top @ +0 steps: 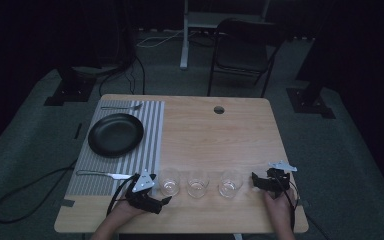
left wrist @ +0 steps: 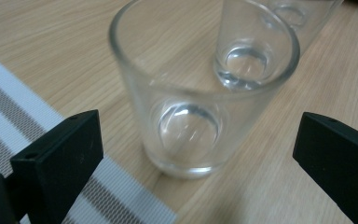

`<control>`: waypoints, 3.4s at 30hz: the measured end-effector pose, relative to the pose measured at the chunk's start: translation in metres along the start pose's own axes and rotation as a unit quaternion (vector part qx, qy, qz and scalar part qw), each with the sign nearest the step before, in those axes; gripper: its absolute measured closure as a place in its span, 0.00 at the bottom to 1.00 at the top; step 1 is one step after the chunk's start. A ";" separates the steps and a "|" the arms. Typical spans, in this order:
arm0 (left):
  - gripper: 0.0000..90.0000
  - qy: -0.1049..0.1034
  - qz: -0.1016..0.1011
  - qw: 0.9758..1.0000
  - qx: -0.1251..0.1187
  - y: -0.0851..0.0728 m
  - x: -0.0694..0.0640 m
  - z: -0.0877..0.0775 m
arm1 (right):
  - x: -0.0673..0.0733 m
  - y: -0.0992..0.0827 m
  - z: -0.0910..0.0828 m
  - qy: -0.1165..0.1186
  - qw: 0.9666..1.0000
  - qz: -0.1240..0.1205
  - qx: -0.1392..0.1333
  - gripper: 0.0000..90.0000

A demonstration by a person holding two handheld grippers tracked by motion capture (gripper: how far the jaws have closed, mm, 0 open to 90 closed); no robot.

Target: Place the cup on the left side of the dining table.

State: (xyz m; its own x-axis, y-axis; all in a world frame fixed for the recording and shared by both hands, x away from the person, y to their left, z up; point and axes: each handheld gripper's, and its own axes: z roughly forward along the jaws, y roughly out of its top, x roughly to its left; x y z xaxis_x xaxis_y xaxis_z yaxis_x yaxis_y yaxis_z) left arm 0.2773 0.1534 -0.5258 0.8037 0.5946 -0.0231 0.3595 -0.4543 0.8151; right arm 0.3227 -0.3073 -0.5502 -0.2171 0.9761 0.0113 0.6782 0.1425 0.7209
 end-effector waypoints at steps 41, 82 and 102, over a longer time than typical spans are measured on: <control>0.23 0.058 -0.027 0.998 -0.024 0.015 -0.009 0.035 | 0.000 0.000 0.000 0.000 1.000 0.000 0.000 0.14; 0.22 0.142 -0.064 0.987 -0.038 0.031 0.038 -0.007 | 0.000 0.000 0.000 0.000 1.000 -0.001 0.000 0.14; 0.22 0.200 -0.118 0.972 -0.033 0.026 0.077 -0.012 | 0.000 0.000 0.000 0.000 1.000 -0.001 0.000 0.14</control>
State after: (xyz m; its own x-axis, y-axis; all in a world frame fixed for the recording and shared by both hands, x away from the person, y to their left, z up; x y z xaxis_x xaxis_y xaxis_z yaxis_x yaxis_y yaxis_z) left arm 0.3425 0.1951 -0.4999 0.4487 0.8937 0.0027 0.4698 -0.2384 0.8499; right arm 0.3227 -0.3074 -0.5503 -0.2183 0.9758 0.0095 0.6772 0.1445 0.7215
